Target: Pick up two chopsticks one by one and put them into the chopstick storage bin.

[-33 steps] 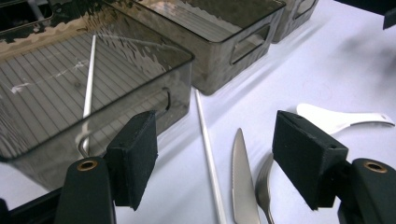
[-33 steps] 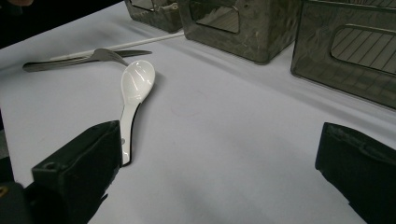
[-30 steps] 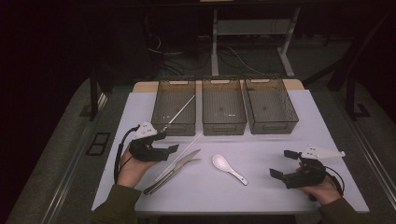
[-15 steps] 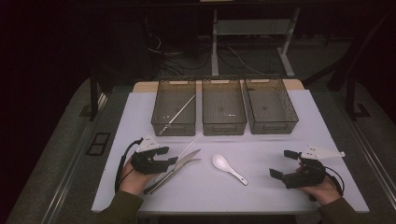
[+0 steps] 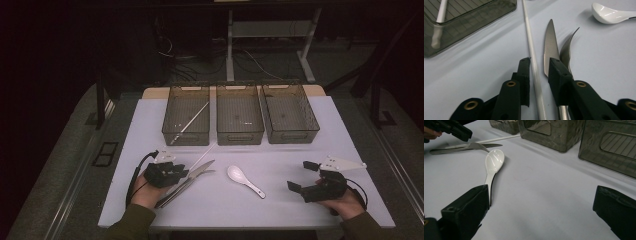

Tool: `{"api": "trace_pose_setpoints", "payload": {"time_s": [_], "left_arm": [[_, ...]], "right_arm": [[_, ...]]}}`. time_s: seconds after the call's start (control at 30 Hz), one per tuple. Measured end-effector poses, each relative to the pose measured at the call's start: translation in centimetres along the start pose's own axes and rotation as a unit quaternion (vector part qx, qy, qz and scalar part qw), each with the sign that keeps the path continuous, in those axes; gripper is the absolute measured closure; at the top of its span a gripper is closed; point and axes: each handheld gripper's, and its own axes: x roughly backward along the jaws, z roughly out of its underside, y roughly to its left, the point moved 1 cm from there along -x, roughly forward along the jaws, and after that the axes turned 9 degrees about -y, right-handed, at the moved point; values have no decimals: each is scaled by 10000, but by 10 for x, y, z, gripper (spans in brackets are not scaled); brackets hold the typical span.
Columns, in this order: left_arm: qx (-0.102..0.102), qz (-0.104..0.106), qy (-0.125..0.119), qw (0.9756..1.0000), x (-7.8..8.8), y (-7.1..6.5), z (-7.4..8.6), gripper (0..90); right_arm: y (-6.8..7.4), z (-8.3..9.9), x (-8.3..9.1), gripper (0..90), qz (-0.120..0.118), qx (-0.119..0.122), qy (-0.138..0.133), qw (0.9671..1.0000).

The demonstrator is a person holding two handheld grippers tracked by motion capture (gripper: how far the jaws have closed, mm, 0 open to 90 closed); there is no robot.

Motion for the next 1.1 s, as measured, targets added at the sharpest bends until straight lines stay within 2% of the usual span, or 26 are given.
{"api": "trace_pose_setpoints", "payload": {"time_s": [0.23,0.33,0.43,0.47,0.53,0.9,1.1], "left_arm": [[-4,-45,91,9999,-5,1,1,770],[-39,-60,148,9999,-7,2,2,780],[28,-33,169,9998,-9,1,3,781],[-43,-3,220,9997,-9,2,4,781],[-38,-31,287,9996,-11,1,5,784],[-154,-98,308,9994,-9,5,5,823],[-59,-87,302,9995,-10,6,5,832]], "right_arm": [[1,1,-2,9,97,2,-51,9999],[0,1,-2,8,67,23,-27,10000],[0,1,-3,8,80,28,-17,10000],[0,1,-3,8,86,29,-15,10000],[0,1,-3,8,86,26,-10,10000],[1,1,-3,8,35,126,13,9999],[1,2,-3,8,41,137,37,9999]]}}
